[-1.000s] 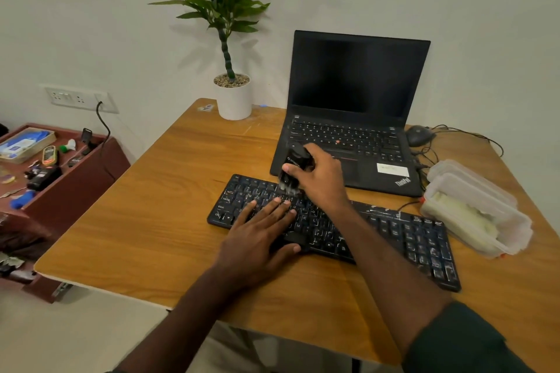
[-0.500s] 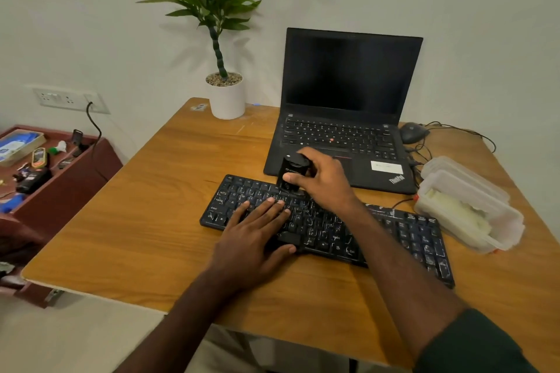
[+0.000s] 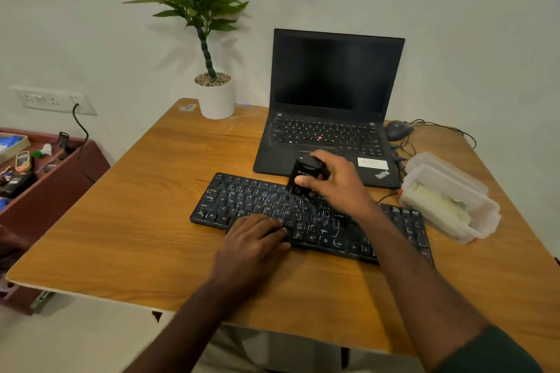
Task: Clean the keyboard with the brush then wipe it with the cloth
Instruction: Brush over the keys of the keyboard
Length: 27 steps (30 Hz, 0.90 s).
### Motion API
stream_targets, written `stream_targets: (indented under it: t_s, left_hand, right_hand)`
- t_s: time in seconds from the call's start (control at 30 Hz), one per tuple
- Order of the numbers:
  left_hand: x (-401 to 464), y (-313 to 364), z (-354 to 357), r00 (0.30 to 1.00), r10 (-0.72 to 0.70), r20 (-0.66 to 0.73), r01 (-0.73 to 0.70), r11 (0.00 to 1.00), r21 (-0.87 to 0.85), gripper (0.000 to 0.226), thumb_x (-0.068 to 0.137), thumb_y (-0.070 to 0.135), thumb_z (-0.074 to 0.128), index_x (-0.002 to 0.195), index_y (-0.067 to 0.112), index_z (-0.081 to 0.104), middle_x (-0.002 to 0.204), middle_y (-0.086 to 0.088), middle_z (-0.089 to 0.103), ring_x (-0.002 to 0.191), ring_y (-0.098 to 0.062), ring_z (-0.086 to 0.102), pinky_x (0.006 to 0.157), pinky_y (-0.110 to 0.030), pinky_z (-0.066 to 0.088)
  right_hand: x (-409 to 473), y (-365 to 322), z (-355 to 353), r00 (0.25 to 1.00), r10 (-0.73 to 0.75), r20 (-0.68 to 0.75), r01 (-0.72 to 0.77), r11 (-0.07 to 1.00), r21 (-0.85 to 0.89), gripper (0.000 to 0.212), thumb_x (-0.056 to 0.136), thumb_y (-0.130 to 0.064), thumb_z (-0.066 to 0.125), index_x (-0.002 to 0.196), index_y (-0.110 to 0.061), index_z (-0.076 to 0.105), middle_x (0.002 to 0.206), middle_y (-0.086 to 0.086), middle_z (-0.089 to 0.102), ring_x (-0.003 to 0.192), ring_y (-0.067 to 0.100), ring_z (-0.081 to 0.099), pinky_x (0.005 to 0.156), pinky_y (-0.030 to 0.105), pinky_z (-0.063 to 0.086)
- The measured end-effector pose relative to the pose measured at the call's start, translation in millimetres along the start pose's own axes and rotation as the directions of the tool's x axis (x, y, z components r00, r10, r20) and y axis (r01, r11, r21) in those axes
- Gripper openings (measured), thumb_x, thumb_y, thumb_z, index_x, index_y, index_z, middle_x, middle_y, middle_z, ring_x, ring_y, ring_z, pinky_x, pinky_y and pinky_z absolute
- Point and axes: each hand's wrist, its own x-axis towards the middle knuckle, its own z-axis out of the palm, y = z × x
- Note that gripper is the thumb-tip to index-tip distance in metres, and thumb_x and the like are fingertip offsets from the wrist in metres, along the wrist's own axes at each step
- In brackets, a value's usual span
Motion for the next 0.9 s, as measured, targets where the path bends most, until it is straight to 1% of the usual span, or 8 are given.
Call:
stream_targets:
  t_s: [0.13, 0.27, 0.37, 0.47, 0.57, 0.67, 0.77, 0.9]
  left_hand:
    - [-1, 0, -3, 0.999, -0.015, 0.038, 0.015, 1.000, 0.008, 0.039, 0.092, 0.045, 0.053, 0.110, 0.018, 0.073, 0.110, 0.002, 0.069, 0.103, -0.014, 0.057, 0.084, -0.034, 0.049]
    - [0, -1, -2, 0.998, -0.040, 0.058, 0.038, 0.999, 0.036, 0.041, 0.093, 0.047, 0.050, 0.115, 0.019, 0.070, 0.110, 0.003, 0.067, 0.100, -0.013, 0.054, 0.083, -0.035, 0.050]
    - [0, 0, -1, 0.997, -0.044, 0.068, 0.041, 0.998, 0.047, 0.045, 0.093, 0.049, 0.047, 0.118, 0.019, 0.068, 0.111, 0.002, 0.066, 0.100, -0.014, 0.056, 0.083, -0.035, 0.049]
    - [2, 0, 0, 0.992, -0.062, 0.107, 0.057, 0.997, 0.052, 0.049, 0.093, 0.053, 0.045, 0.121, 0.020, 0.067, 0.114, 0.001, 0.063, 0.104, -0.015, 0.056, 0.086, -0.036, 0.048]
    - [4, 1, 0, 0.988, -0.079, 0.132, 0.074, 0.996, 0.041, 0.049, 0.093, 0.054, 0.044, 0.122, 0.021, 0.067, 0.115, 0.002, 0.063, 0.105, -0.016, 0.056, 0.087, -0.036, 0.047]
    - [3, 2, -2, 0.987, -0.085, 0.134, 0.080, 0.996, 0.041, 0.047, 0.093, 0.053, 0.044, 0.122, 0.023, 0.066, 0.116, 0.003, 0.063, 0.106, -0.015, 0.056, 0.087, -0.036, 0.047]
    - [2, 2, -3, 0.987, -0.094, 0.133, 0.090, 0.995, 0.036, 0.047, 0.092, 0.053, 0.043, 0.123, 0.024, 0.065, 0.117, 0.003, 0.062, 0.107, -0.015, 0.056, 0.089, -0.036, 0.047]
    - [3, 2, -2, 0.987, -0.094, 0.133, 0.090, 0.995, 0.032, 0.048, 0.092, 0.053, 0.044, 0.122, 0.023, 0.066, 0.115, 0.003, 0.062, 0.105, -0.014, 0.056, 0.086, -0.036, 0.048]
  right_hand:
    - [4, -4, 16, 0.999, -0.047, -0.005, 0.047, 0.999, -0.006, 0.030, 0.086, -0.028, 0.079, 0.110, -0.020, 0.064, 0.098, -0.008, 0.068, 0.090, 0.008, 0.066, 0.076, 0.031, 0.061]
    - [1, 6, -19, 0.999, -0.027, 0.044, 0.032, 0.993, -0.113, 0.036, 0.085, -0.028, 0.079, 0.116, -0.023, 0.063, 0.101, -0.016, 0.065, 0.093, -0.003, 0.062, 0.077, 0.017, 0.049]
    - [0, 13, -46, 0.995, 0.024, 0.100, -0.008, 0.988, -0.157, 0.036, 0.085, -0.027, 0.080, 0.116, -0.022, 0.064, 0.102, -0.015, 0.065, 0.095, -0.002, 0.061, 0.076, 0.019, 0.045]
    - [3, 11, -41, 0.994, 0.002, 0.106, 0.013, 0.989, -0.146, 0.034, 0.084, -0.026, 0.080, 0.114, -0.023, 0.065, 0.103, -0.012, 0.067, 0.095, -0.001, 0.062, 0.076, 0.019, 0.046]
    - [6, 5, -4, 0.998, -0.043, 0.047, 0.047, 0.995, -0.090, 0.034, 0.084, -0.026, 0.080, 0.114, -0.024, 0.065, 0.102, -0.011, 0.068, 0.094, 0.002, 0.065, 0.076, 0.019, 0.053]
    - [9, 4, 19, 0.992, -0.094, -0.086, 0.086, 0.992, -0.095, 0.033, 0.085, -0.027, 0.081, 0.112, -0.020, 0.065, 0.097, -0.007, 0.069, 0.087, 0.006, 0.066, 0.072, 0.013, 0.051]
    - [8, 8, 6, 0.983, -0.093, -0.156, 0.067, 0.984, -0.162, 0.035, 0.084, -0.028, 0.080, 0.114, -0.022, 0.065, 0.101, -0.006, 0.070, 0.092, 0.007, 0.065, 0.077, 0.015, 0.048]
    - [-3, 14, -17, 0.989, -0.029, -0.148, 0.026, 0.999, -0.024, 0.030, 0.085, -0.023, 0.080, 0.112, -0.020, 0.066, 0.103, -0.010, 0.069, 0.099, -0.001, 0.062, 0.084, 0.018, 0.049]
